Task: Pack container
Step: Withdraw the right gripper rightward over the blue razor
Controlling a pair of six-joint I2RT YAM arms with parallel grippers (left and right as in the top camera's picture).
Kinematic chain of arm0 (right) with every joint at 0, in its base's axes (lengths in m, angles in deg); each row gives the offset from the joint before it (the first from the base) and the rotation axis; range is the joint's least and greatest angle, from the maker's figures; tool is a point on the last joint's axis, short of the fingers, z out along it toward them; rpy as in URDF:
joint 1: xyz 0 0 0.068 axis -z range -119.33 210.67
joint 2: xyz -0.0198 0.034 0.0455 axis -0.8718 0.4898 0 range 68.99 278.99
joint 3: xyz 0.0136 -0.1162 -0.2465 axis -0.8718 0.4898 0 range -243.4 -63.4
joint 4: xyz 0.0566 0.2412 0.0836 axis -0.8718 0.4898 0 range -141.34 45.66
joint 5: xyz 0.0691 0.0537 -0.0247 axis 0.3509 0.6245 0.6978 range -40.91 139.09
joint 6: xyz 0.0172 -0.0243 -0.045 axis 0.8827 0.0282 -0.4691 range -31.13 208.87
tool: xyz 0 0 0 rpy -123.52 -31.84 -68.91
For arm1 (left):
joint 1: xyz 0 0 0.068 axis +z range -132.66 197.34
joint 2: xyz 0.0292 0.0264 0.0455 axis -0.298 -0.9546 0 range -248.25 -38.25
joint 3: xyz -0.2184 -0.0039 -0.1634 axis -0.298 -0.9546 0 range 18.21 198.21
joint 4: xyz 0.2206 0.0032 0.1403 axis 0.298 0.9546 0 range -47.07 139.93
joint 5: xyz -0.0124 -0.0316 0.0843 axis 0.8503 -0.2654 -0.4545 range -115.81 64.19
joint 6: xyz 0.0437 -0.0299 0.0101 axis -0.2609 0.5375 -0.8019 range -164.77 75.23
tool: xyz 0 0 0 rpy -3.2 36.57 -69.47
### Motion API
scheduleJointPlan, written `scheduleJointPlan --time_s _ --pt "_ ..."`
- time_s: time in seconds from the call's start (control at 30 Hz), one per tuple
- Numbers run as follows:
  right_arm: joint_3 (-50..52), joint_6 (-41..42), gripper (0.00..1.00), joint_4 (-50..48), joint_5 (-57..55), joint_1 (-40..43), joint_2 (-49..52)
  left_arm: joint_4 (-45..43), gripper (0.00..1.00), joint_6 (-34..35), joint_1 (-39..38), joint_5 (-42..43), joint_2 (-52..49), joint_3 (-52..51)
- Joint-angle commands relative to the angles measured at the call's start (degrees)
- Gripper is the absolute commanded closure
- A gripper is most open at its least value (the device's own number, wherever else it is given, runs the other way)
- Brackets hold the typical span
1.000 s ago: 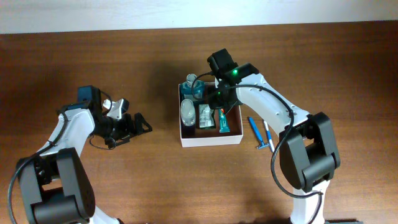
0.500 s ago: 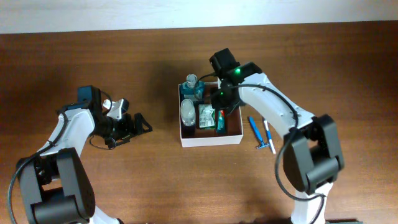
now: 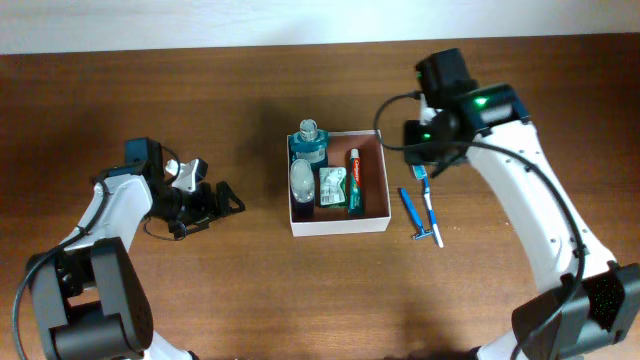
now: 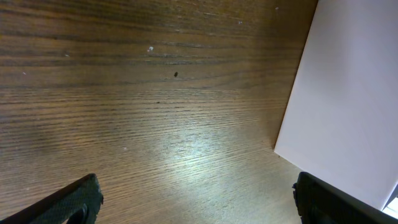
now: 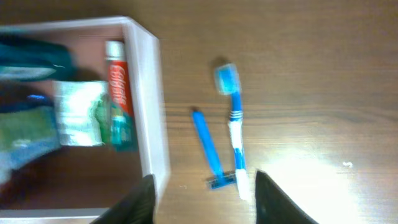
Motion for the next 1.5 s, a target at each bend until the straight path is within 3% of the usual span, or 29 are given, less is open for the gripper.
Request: scheduleJointPlan --time_s 0.0,0.13,0.23,0.3,0.4,0.43,0.67,0.87,1.23,1.4,1.47 --pt "1.2 -0.8 0.48 1.2 -1.8 3.3 0.7 0.0 0.0 -0.7 0.2 0.2 1.5 -0.3" --pt "5.2 -1.2 0.46 0.9 -1.7 6.3 1.3 0.0 0.01 -0.7 0.2 0.2 1.5 -0.3" --pt "8.6 -2.5 0.53 0.2 -1.3 7.2 1.3 0.0 0.01 -0.7 0.2 0.2 1.5 -0.3" --pt "10.9 -3.1 0.66 0.1 -1.2 7.2 1.3 0.0 0.01 -0.7 0.2 0.2 1.5 -0.3" --pt "13.2 -6.9 0.94 0.1 1.5 6.8 1.3 0.0 0.01 -0.7 0.2 0.2 1.5 -0.3" --pt "13.9 -7.1 0.96 0.1 1.6 6.8 1.3 0.0 0.01 -0.7 0.2 0.2 1.5 -0.3" --pt "20.2 -9.9 0.96 -3.9 2.3 6.8 1.3 0.0 0.01 -0.7 0.2 0.2 1.5 -0.3" --pt "26.6 -21.2 0.96 -12.1 17.2 6.8 1.3 0.0 0.01 -0.7 0.2 0.2 1.5 -0.3" --pt "31.2 -24.6 0.96 -18.0 17.4 6.8 1.3 0.0 0.01 -0.7 0.2 0.2 1.5 -0.3" --pt "32.4 -24.6 0.8 -20.5 17.4 6.8 1.3 0.0 0.01 -0.7 0.2 0.2 1.5 -0.3" --pt "32.4 -24.6 0.69 -21.0 17.4 6.8 1.3 0.0 0.0 -0.7 0.2 0.2 1.5 -0.3"
